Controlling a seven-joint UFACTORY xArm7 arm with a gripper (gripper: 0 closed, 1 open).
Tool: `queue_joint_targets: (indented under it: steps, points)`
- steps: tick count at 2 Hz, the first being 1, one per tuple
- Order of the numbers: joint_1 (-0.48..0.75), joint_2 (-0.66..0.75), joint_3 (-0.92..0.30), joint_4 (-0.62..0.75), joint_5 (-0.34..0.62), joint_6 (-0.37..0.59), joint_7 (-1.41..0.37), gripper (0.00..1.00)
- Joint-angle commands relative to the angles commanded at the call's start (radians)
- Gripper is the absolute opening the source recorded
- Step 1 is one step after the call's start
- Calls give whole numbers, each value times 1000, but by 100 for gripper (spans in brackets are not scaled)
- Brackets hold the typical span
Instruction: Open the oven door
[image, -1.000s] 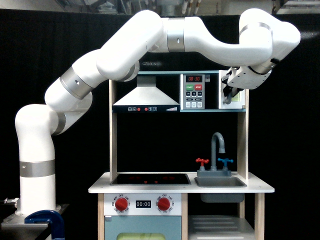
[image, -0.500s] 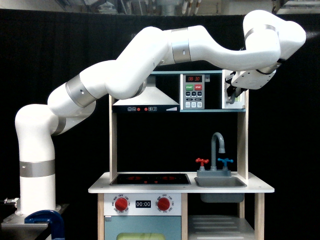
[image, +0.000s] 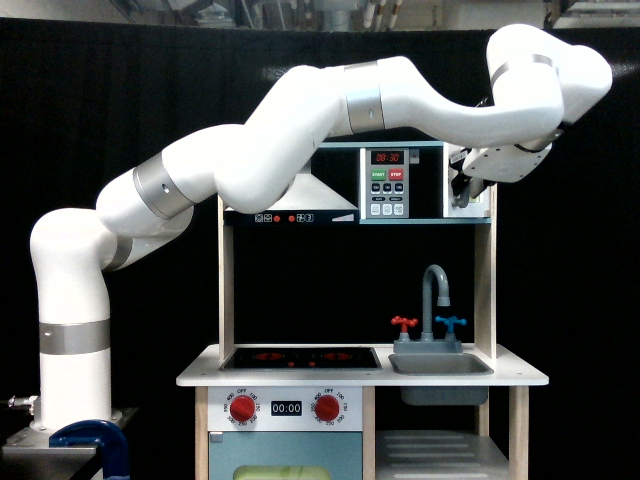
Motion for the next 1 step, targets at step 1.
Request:
queue_joint_targets:
  steps: [1]
  points:
    - [-30, -131, -6, -233, -22, -50, -96, 100]
